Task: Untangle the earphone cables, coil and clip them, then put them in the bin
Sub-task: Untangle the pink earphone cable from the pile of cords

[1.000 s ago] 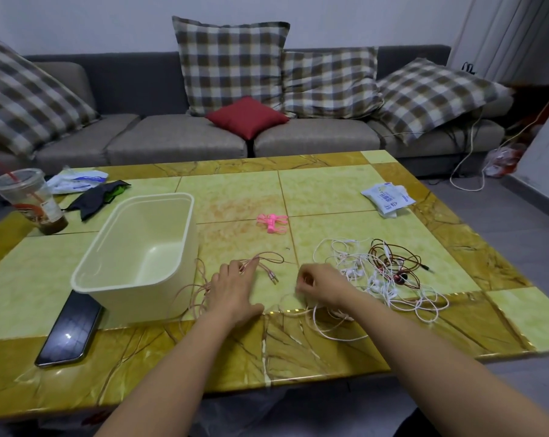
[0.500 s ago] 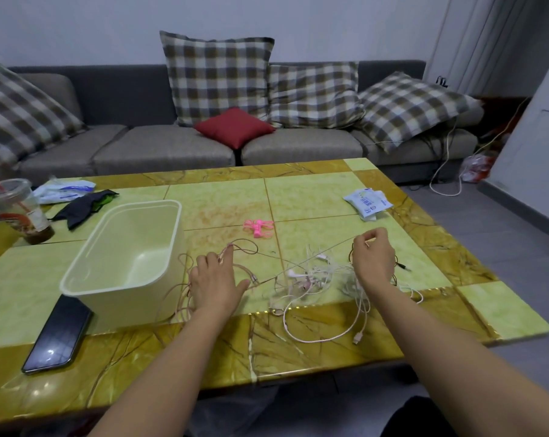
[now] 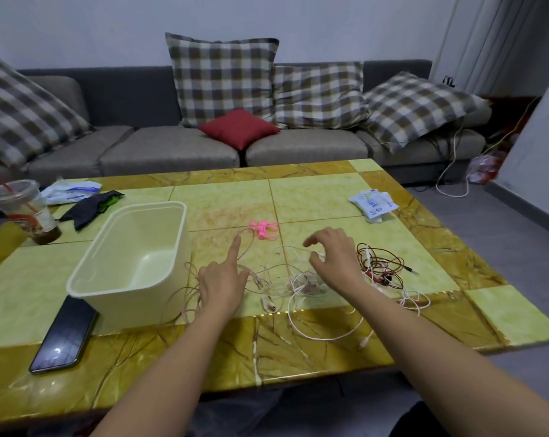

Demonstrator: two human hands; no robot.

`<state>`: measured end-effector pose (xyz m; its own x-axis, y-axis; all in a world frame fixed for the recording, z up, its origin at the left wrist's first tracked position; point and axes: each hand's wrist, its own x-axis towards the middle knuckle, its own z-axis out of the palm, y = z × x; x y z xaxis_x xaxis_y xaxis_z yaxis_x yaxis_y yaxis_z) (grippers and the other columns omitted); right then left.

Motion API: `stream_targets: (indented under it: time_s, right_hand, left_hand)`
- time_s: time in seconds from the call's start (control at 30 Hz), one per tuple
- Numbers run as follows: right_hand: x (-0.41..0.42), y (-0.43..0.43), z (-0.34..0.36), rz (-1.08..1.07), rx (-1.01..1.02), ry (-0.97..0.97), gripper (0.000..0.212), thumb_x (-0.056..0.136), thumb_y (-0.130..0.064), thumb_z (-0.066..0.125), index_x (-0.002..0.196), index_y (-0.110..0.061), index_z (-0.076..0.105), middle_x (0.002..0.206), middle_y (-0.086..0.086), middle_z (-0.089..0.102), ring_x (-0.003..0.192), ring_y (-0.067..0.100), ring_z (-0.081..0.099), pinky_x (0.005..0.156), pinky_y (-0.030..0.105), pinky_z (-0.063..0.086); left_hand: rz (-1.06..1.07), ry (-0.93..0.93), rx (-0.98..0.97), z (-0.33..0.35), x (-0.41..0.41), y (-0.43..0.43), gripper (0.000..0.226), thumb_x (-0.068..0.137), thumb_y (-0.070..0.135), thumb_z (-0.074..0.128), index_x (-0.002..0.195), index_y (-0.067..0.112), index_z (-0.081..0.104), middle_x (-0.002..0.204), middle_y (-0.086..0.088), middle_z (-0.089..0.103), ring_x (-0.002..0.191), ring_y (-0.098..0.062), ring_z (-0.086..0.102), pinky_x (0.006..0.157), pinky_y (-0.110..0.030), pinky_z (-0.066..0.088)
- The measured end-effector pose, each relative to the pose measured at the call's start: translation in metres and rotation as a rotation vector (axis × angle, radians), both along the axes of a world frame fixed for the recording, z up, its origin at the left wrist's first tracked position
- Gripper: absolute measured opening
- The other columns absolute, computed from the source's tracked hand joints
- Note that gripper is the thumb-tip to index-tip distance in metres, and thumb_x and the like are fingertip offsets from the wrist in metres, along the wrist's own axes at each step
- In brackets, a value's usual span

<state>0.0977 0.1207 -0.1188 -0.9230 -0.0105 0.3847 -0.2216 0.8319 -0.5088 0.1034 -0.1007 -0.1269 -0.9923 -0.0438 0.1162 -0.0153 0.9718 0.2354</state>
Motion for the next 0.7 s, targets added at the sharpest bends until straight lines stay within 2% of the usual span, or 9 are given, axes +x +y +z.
stream_targets:
  time_s: [0.03,0.1,0.17,0.2,0.3,0.4,0.5,0.6,0.7]
  right_hand:
    - [0.0,-0.01,0.002,0.068,-0.038,0.02,0.017,0.087,-0.011,0.06,0.098,-0.021,0.067,0.098,-0.009,0.06,0.09,0.008,0.049,0.083,0.028,0.036]
    - [0.002,-0.026,0.005,0.212,-0.143,-0.12,0.014,0.088,-0.01,0.059,0.094,-0.018,0.068,0.09,-0.007,0.063,0.077,0.008,0.054,0.073,0.026,0.043]
    - [0.002,-0.038,-0.003,0.342,-0.075,-0.379,0.011,0.089,-0.015,0.06,0.098,-0.016,0.067,0.093,-0.003,0.065,0.083,0.014,0.06,0.074,0.026,0.047]
    - [0.002,-0.044,-0.01,0.374,0.002,-0.495,0.013,0.089,-0.019,0.063,0.102,-0.016,0.065,0.097,-0.002,0.063,0.087,0.016,0.059,0.076,0.026,0.047]
    - [0.002,-0.046,-0.034,0.332,0.215,-0.609,0.033,0.083,-0.032,0.07,0.11,-0.018,0.057,0.109,-0.001,0.053,0.096,0.02,0.056,0.082,0.032,0.048]
    - [0.001,-0.033,-0.04,0.273,0.277,-0.511,0.035,0.08,-0.017,0.068,0.111,-0.022,0.054,0.115,0.0,0.046,0.097,0.023,0.056,0.075,0.035,0.048]
    - [0.001,-0.008,-0.03,0.289,0.279,-0.539,0.025,0.085,-0.012,0.065,0.107,-0.021,0.06,0.109,-0.002,0.045,0.098,0.022,0.056,0.072,0.032,0.045]
    - [0.004,0.025,-0.016,0.104,0.565,-0.545,0.014,0.09,-0.022,0.061,0.1,-0.022,0.071,0.106,0.0,0.061,0.1,0.022,0.061,0.087,0.032,0.041]
    - [0.009,0.065,-0.013,-0.167,0.813,-0.577,0.014,0.091,-0.017,0.05,0.083,-0.022,0.06,0.084,-0.001,0.059,0.09,0.023,0.055,0.092,0.034,0.034]
  left_hand:
    - [-0.008,0.013,0.011,-0.001,-0.001,-0.003,0.068,0.1,0.048,0.041,0.154,0.035,0.002,0.085,-0.001,0.069,0.089,-0.024,0.062,0.1,-0.04,0.035]
    - [-0.034,0.037,0.053,-0.002,-0.001,-0.01,0.053,0.097,0.053,0.043,0.146,0.036,0.033,0.086,0.0,0.07,0.097,-0.024,0.06,0.1,-0.04,0.031]
    - [-0.041,0.038,0.064,-0.001,-0.001,-0.015,0.039,0.092,0.06,0.047,0.119,0.036,0.061,0.088,0.003,0.07,0.101,-0.022,0.058,0.097,-0.039,0.027]
    - [-0.041,0.024,0.043,-0.001,-0.001,-0.017,0.036,0.09,0.062,0.05,0.107,0.036,0.067,0.09,0.004,0.07,0.101,-0.021,0.057,0.096,-0.038,0.026]
    - [-0.047,-0.001,-0.063,-0.003,0.0,-0.021,0.031,0.089,0.058,0.052,0.097,0.035,0.071,0.091,0.005,0.07,0.102,-0.02,0.055,0.095,-0.038,0.03]
    - [0.003,0.02,-0.055,-0.006,-0.001,-0.028,0.027,0.096,0.048,0.047,0.103,0.031,0.068,0.094,0.001,0.07,0.105,-0.024,0.054,0.093,-0.038,0.033]
    - [0.1,0.096,0.098,-0.008,-0.004,-0.029,0.026,0.101,0.039,0.042,0.106,0.023,0.062,0.088,-0.006,0.069,0.096,-0.029,0.057,0.087,-0.038,0.035]
    - [0.19,0.167,0.229,-0.005,-0.005,-0.026,0.023,0.103,0.032,0.036,0.101,0.018,0.054,0.078,-0.007,0.066,0.079,-0.031,0.058,0.081,-0.038,0.035]
    - [0.221,0.192,0.295,-0.001,-0.004,-0.02,0.021,0.104,0.029,0.032,0.099,0.017,0.048,0.067,-0.004,0.058,0.067,-0.029,0.051,0.081,-0.038,0.038]
